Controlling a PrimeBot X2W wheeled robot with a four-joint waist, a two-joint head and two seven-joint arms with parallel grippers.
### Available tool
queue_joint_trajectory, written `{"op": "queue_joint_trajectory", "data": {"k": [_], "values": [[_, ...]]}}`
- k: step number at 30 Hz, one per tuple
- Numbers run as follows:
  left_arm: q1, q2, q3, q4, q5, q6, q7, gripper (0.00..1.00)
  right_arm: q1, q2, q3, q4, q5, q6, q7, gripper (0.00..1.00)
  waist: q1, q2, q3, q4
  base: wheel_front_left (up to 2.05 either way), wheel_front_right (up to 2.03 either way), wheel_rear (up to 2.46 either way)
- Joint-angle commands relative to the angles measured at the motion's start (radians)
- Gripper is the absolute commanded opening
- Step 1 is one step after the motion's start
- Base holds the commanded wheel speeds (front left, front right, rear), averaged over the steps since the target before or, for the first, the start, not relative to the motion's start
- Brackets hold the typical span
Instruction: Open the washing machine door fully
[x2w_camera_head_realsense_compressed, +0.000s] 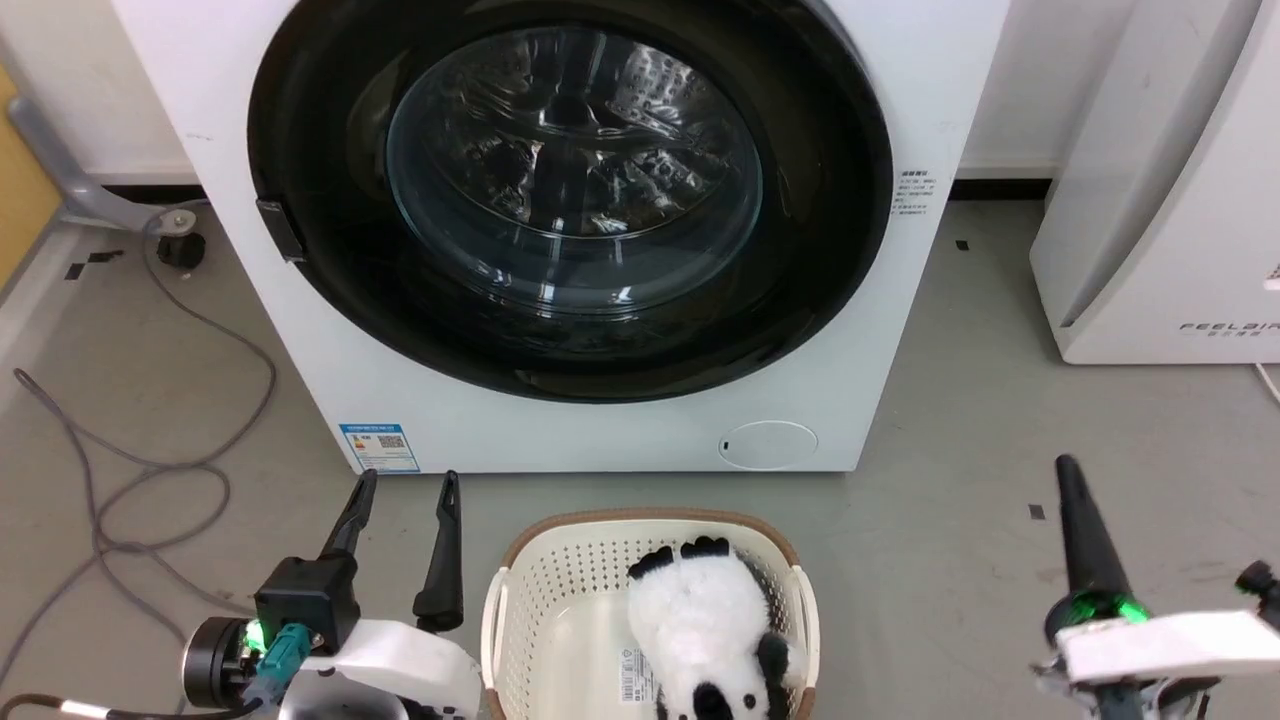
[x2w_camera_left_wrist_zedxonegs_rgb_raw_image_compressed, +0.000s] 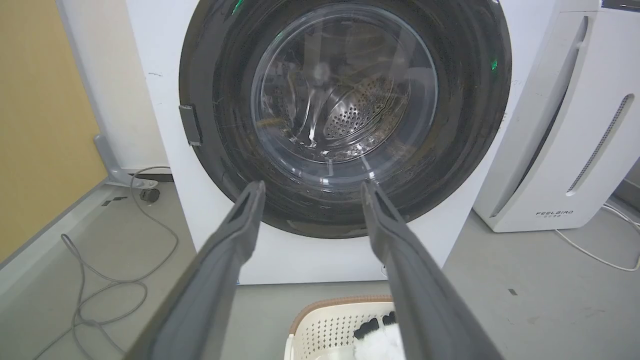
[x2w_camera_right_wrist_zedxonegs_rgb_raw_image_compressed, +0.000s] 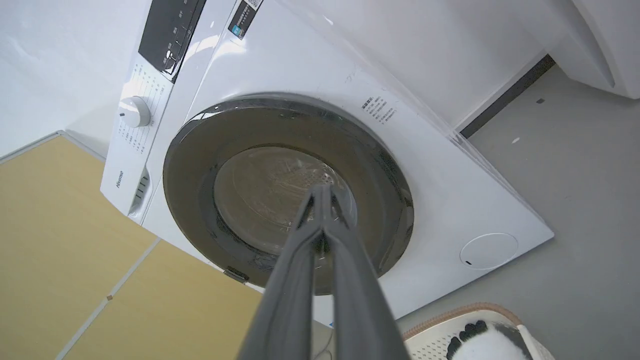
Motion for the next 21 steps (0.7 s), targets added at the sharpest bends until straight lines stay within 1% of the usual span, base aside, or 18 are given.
{"op": "queue_joint_trajectory", "data": {"k": [1, 5, 6, 10, 14, 21], "values": [[-0.021, 0.000, -0.001, -0.001, -0.008, -0.005, -0.013, 1.00, -0.037, -0.011, -0.012, 0.009, 0.084, 0.001, -0.006, 0.00, 0.0000, 0.0000, 0.008, -0.003, 0.00, 0.00, 0.00], [-0.033, 0.000, 0.002, -0.006, -0.013, -0.008, -0.021, 1.00, -0.093, -0.034, -0.023, 0.040, 0.191, 0.001, -0.012, 0.00, 0.0000, 0.0000, 0.026, -0.007, 0.00, 0.00, 0.00], [-0.033, 0.000, 0.002, -0.006, -0.013, -0.008, -0.021, 1.00, -0.093, -0.034, -0.023, 0.040, 0.191, 0.001, -0.012, 0.00, 0.0000, 0.0000, 0.026, -0.007, 0.00, 0.00, 0.00], [-0.049, 0.000, 0.006, -0.011, -0.015, -0.015, -0.030, 1.00, -0.173, -0.063, -0.019, 0.090, 0.292, 0.001, -0.022, 0.00, 0.0000, 0.0000, 0.051, -0.010, 0.00, 0.00, 0.00], [-0.070, 0.000, 0.008, -0.016, -0.015, -0.025, -0.038, 1.00, -0.284, -0.107, -0.003, 0.158, 0.388, 0.001, -0.031, 0.00, 0.0000, 0.0000, 0.081, -0.011, 0.00, 0.00, 0.00], [-0.110, 0.000, 0.012, -0.028, -0.016, -0.042, -0.053, 1.00, -0.508, -0.189, 0.066, 0.271, 0.541, 0.001, -0.050, 0.00, 0.0000, 0.0000, 0.139, -0.006, 0.00, 0.00, 0.00]]}}
